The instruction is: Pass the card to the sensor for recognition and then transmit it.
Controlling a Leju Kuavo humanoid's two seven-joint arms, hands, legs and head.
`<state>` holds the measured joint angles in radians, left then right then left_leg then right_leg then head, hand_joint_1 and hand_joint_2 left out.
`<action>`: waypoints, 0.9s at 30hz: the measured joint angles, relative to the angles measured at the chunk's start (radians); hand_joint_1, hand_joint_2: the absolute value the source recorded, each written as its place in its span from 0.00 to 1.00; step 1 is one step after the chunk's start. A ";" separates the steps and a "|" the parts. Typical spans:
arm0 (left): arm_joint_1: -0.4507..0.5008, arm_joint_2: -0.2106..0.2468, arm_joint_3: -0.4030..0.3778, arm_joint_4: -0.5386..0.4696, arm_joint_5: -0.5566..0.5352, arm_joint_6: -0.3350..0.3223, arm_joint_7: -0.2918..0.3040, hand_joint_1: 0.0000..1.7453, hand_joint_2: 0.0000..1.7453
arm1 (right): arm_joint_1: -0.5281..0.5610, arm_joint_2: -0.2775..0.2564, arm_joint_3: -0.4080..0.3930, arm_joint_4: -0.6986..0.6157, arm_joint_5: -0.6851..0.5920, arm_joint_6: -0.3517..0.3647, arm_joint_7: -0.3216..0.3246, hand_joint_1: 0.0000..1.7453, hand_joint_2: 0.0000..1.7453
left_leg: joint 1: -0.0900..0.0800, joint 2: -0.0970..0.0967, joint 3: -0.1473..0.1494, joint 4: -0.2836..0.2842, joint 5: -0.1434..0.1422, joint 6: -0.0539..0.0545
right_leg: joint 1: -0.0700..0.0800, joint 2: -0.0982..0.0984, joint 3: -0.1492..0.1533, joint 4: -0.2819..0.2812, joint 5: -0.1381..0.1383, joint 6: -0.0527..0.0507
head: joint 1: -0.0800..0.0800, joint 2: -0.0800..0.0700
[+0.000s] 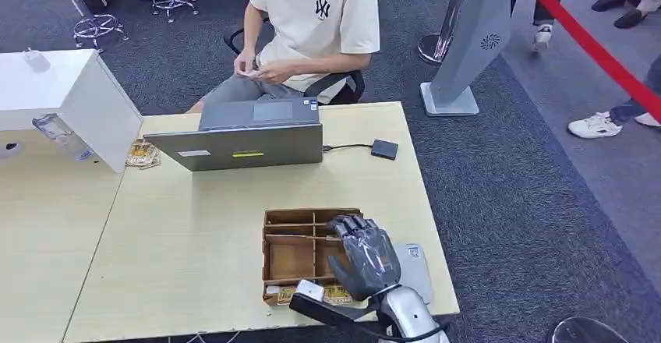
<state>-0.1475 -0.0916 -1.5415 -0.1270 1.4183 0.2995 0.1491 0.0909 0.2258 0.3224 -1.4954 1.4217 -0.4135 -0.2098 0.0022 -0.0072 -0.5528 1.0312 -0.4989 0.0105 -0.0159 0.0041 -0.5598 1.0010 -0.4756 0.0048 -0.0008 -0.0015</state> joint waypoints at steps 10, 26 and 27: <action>0.000 0.000 0.000 0.000 -0.002 0.000 -0.003 0.00 0.00 | 0.000 0.004 -0.008 0.000 0.029 -0.007 0.008 0.40 1.00 | 0.000 0.000 0.000 0.000 0.000 0.000 | 0.000 0.000 0.000 0.000 0.000 0.000 | 0.000 0.000; 0.000 0.001 0.000 0.000 -0.001 -0.001 -0.015 0.00 0.00 | -0.006 0.006 -0.007 0.034 0.073 -0.028 0.052 0.37 1.00 | 0.000 0.000 0.000 0.000 0.000 0.000 | 0.000 0.000 0.000 0.000 0.000 0.000 | 0.000 0.000; 0.000 0.001 0.000 0.000 -0.001 -0.003 -0.015 0.00 0.00 | -0.006 0.006 -0.007 0.037 0.073 -0.028 0.055 0.42 1.00 | 0.000 0.000 0.000 0.000 0.000 0.000 | 0.000 0.000 0.000 0.000 0.000 0.000 | 0.000 0.000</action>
<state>-0.1476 -0.0908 -1.5415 -0.1270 1.4172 0.2968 0.1339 0.0847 0.2319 0.3151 -1.4584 1.4942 -0.4417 -0.1545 0.0022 -0.0072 -0.5529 1.0312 -0.4990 0.0105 -0.0159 0.0041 -0.5598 1.0010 -0.4756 0.0048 -0.0008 -0.0015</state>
